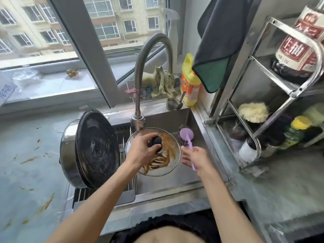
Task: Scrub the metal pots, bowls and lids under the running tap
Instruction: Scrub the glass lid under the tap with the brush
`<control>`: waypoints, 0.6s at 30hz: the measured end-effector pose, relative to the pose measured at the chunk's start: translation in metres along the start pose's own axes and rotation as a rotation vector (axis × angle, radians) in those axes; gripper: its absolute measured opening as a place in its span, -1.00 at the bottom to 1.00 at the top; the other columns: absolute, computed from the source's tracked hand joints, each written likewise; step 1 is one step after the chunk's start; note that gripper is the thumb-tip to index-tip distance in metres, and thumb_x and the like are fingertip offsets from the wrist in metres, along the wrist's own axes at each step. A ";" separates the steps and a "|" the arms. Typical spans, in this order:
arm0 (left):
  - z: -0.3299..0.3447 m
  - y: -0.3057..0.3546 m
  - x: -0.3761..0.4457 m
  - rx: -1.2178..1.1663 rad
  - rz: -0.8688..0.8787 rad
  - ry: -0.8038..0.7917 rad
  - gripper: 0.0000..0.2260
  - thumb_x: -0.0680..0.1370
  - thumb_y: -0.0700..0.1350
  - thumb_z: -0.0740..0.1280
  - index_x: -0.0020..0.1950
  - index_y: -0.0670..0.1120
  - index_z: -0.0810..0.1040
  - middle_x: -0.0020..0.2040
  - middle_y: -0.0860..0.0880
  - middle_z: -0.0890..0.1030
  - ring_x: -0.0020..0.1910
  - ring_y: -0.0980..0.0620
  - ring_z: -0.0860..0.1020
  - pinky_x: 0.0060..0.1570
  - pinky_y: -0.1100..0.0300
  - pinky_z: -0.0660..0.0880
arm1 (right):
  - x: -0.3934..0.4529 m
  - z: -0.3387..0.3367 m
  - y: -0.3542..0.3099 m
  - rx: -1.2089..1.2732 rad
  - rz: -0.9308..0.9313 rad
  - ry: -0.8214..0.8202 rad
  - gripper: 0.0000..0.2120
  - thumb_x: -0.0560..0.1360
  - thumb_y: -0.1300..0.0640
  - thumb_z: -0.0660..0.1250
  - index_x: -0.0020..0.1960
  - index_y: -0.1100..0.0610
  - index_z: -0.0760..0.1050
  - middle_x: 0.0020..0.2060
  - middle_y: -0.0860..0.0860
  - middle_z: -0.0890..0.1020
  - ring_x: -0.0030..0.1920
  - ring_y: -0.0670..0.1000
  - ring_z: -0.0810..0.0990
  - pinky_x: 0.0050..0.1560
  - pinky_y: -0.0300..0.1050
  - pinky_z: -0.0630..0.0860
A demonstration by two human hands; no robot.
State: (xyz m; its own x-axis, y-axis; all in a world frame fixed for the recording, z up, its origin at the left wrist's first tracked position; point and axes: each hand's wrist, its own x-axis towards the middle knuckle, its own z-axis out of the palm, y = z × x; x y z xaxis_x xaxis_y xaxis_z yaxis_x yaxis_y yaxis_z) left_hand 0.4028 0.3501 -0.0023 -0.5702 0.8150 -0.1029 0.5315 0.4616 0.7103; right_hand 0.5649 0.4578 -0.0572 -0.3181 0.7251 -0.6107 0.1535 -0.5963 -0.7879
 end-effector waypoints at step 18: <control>0.027 -0.056 0.014 -0.452 -0.604 0.005 -0.47 0.61 0.13 0.36 0.45 -0.17 0.44 0.26 -0.18 0.63 0.14 -0.12 0.65 0.14 -0.06 0.62 | 0.021 -0.004 -0.001 0.249 0.070 0.030 -0.79 0.57 0.47 0.20 0.00 0.19 0.32 -0.15 0.22 0.64 -0.40 0.09 0.69 -0.41 -0.09 0.62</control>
State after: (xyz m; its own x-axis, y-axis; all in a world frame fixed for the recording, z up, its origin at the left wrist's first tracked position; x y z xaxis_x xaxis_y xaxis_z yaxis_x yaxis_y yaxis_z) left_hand 0.3817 0.3455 -0.0620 -0.6846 0.4635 -0.5626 -0.1827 0.6381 0.7480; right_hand 0.5618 0.4749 -0.0693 -0.2861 0.6868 -0.6681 -0.0621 -0.7091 -0.7023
